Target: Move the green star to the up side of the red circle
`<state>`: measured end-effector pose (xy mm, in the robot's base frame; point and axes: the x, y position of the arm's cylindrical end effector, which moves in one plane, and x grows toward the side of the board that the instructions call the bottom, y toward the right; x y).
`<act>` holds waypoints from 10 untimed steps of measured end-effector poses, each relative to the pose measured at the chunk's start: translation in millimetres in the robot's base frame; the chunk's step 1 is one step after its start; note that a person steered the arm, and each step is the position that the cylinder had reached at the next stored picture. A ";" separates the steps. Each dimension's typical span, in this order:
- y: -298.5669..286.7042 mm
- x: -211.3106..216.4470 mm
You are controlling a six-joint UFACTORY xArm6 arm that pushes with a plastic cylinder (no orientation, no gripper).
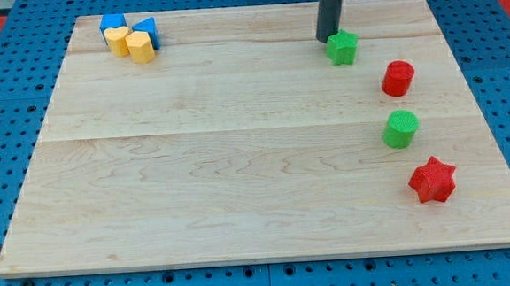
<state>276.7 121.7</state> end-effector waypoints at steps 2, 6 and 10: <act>-5.2 -19.7; -13.3 28.4; 60.0 25.6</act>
